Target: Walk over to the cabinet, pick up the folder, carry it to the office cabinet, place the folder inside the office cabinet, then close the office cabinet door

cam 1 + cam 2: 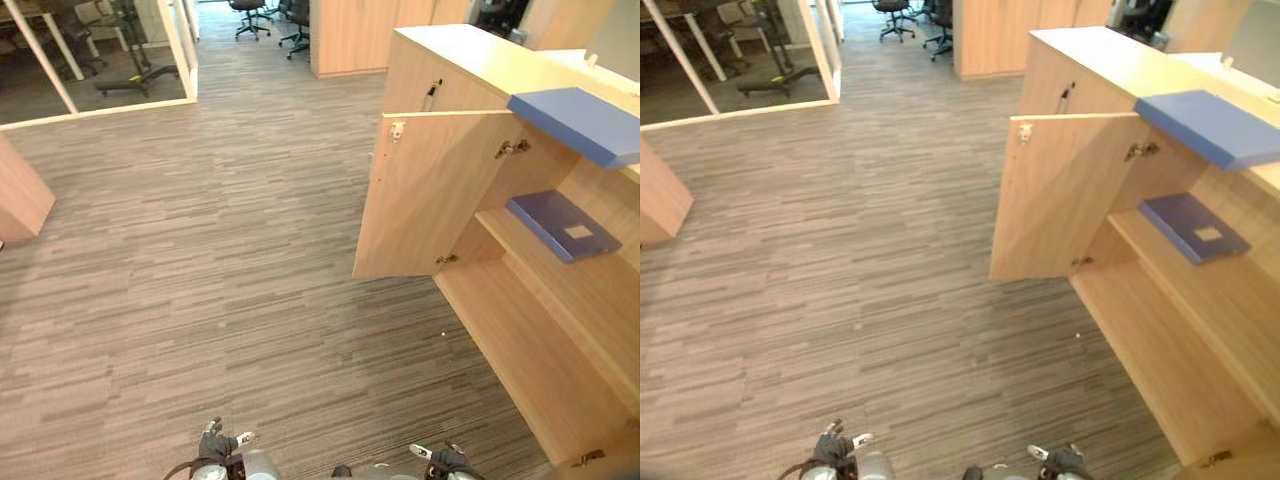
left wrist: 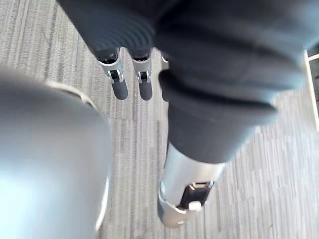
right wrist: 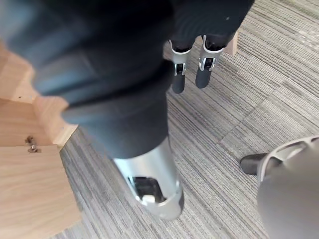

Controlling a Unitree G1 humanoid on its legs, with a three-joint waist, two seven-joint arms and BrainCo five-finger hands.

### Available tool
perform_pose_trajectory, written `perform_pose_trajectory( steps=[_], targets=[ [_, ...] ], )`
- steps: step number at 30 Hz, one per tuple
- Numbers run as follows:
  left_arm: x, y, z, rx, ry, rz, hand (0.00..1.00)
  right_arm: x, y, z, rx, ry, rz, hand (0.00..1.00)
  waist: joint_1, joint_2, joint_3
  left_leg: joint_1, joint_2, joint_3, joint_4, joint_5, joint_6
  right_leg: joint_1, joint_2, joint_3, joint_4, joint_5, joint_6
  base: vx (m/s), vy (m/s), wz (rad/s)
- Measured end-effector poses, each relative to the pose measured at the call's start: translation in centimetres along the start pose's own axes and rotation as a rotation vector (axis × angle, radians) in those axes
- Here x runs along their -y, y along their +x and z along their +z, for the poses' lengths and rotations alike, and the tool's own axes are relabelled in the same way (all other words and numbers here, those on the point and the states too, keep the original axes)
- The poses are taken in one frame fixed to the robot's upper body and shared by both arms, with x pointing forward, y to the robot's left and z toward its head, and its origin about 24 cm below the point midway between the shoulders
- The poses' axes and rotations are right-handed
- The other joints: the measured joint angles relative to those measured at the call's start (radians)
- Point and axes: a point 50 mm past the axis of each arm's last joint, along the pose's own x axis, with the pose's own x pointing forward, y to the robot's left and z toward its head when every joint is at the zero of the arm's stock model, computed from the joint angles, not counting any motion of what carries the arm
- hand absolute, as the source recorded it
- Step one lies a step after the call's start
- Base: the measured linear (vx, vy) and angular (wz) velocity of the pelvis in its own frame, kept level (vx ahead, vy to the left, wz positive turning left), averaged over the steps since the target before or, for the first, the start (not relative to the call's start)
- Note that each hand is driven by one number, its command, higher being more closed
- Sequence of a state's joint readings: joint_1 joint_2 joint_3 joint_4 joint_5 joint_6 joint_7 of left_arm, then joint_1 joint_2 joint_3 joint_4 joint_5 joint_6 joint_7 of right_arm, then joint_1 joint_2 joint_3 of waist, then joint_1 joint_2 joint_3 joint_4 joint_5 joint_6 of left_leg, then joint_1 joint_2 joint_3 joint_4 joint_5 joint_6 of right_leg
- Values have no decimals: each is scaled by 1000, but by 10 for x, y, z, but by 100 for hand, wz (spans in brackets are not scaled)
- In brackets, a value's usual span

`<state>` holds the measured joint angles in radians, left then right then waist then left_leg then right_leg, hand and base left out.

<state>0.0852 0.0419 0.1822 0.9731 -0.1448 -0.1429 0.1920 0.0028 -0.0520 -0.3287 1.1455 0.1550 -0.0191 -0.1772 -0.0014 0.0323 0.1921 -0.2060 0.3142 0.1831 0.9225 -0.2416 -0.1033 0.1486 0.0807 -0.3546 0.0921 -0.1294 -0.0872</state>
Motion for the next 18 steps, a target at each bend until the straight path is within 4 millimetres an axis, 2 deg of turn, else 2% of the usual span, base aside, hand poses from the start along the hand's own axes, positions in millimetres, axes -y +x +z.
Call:
perform_pose_trajectory(
  steps=[1,3,4,6,7,8,9,11,12,13,14,15,16,17,18],
  targets=[
    [-1,0,2,6,-27,14,0,0,0,-1,-3,4,-1,0,4,-5,7,-34,-66,-60,-199,-5,-9,28,-13,33,-13,-9,15,264,78,-70],
    [-1,0,2,9,-60,29,0,-1,0,-1,-3,5,-1,0,10,-5,13,-36,-132,-164,-458,19,-36,51,-31,78,-19,-24,36,313,141,-93],
    [-2,-1,-1,-5,-120,60,0,-1,-1,-3,-8,10,-4,0,18,-5,14,-25,-169,-260,-696,87,-39,71,-51,139,-19,-47,67,360,206,-106],
    [-2,-2,-3,-9,-143,77,0,-1,-1,-5,-9,14,-10,0,21,-4,13,-25,-169,-283,-758,116,-34,100,-66,189,-17,-70,97,427,271,-94],
    [-2,-2,-2,-8,-149,80,0,-1,-2,-6,-10,17,-12,0,23,-6,13,-24,-170,-282,-744,151,-33,113,-74,205,-15,-79,106,521,353,-92],
    [-5,-2,-3,-9,-152,86,0,-1,-4,-13,-27,34,-16,0,28,-19,-5,-25,-186,-263,-701,240,-27,121,-104,251,-6,-101,137,558,392,-107],
    [-6,-2,-5,-16,-154,91,0,-4,-5,-17,-39,57,-15,0,29,-31,-26,-40,-206,-238,-647,289,-10,111,-143,291,12,-118,162,562,404,-106],
    [-10,-1,-3,-15,-150,99,0,-7,-6,-20,-53,100,-14,0,30,-54,-40,-52,-229,-157,-565,202,24,50,-205,330,113,-124,167,503,394,-103],
    [-11,-1,-4,-18,-154,104,0,-4,-5,-20,-59,134,-22,0,31,-54,-40,-28,-237,-102,-536,153,54,-4,-238,355,237,-124,167,446,384,-107],
    [-12,-1,-5,-21,-151,105,0,-3,-5,-20,-63,153,-24,0,33,-55,-41,-6,-243,-72,-532,134,67,-37,-260,355,322,-124,167,391,374,-105],
    [-13,-1,-8,-35,-139,107,0,-2,-5,-21,-64,163,-25,0,25,-58,-41,44,-265,-18,-534,104,93,-111,-306,343,498,-101,135,430,431,-91],
    [-17,-2,-12,-49,-122,114,0,-1,-4,-19,-60,185,-27,0,13,-56,-42,96,-284,25,-537,73,116,-172,-368,287,637,-38,89,350,354,-83],
    [-19,-2,-14,-58,-115,116,0,0,-4,-17,-53,197,-27,0,7,-54,-41,123,-290,39,-542,59,125,-187,-400,253,686,-4,75,398,377,-83],
    [-24,-2,-17,-70,-97,126,0,1,-4,-16,-46,222,-31,0,2,-50,-37,182,-292,76,-568,35,133,-208,-453,187,771,23,63,249,209,-83],
    [-31,-3,-20,-86,-58,135,0,2,-4,-14,-41,229,-33,0,-2,-48,-35,234,-290,96,-603,29,134,-233,-488,113,847,-2,62,351,262,-78]
  ],
)
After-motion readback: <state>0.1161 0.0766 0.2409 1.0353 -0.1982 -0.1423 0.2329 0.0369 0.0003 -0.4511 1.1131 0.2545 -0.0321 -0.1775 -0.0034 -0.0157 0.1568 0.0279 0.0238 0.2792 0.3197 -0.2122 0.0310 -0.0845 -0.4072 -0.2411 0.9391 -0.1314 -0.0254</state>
